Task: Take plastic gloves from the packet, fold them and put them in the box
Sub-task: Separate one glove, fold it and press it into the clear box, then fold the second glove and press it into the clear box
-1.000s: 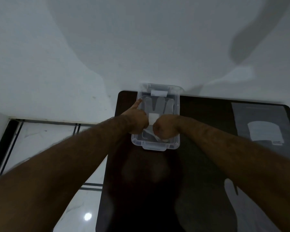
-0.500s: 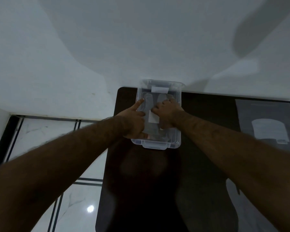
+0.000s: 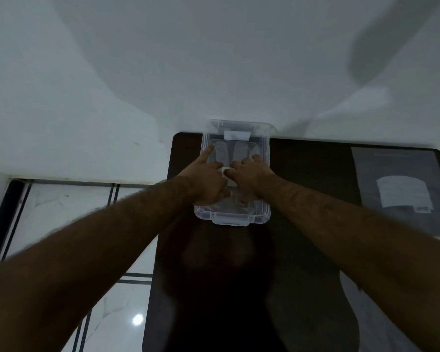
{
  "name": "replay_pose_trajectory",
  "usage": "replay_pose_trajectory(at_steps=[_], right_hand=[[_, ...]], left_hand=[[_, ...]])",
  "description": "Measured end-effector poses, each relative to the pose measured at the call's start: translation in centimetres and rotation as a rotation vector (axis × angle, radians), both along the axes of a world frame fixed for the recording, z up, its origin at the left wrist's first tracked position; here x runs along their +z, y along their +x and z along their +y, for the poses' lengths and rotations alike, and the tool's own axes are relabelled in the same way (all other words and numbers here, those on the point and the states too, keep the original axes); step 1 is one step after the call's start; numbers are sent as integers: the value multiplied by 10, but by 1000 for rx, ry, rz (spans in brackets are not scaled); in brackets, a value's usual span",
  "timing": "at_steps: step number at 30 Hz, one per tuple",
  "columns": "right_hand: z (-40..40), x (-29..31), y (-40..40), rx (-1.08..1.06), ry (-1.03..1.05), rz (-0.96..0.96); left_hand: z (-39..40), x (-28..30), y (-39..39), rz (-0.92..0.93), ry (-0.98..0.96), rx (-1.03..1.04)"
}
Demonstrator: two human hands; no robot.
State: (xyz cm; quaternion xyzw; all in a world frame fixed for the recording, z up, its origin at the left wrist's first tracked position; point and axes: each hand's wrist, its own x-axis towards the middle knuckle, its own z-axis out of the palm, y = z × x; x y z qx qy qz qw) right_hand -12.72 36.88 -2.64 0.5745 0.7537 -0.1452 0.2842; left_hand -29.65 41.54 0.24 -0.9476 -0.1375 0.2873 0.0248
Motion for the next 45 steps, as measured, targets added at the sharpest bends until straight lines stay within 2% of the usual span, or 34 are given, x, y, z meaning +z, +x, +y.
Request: replay_pose_trajectory(at_steps=[6, 11, 14, 20, 32, 38, 42, 45], right_hand=[[-8, -2, 5, 8, 16, 21], [-6, -1, 4, 35, 19, -4], [-3, -3, 4, 50, 12, -7], [1, -4, 2, 35, 5, -15], [-12, -6, 1, 28, 37, -27], [-24, 20, 6, -39, 43, 13], [-72, 61, 12, -168, 179, 170], [-134, 80, 15, -256, 319, 265]], left_hand=[[14, 6, 13, 91, 109, 36], [25, -4, 17, 52, 127, 10], [28, -10, 16, 134, 167, 29], [33, -12, 18, 43, 235, 64], [38, 3, 27, 232, 265, -33], [27, 21, 11, 81, 202, 40], [-20, 47, -16, -177, 112, 136], [-64, 54, -33, -346, -29, 265]])
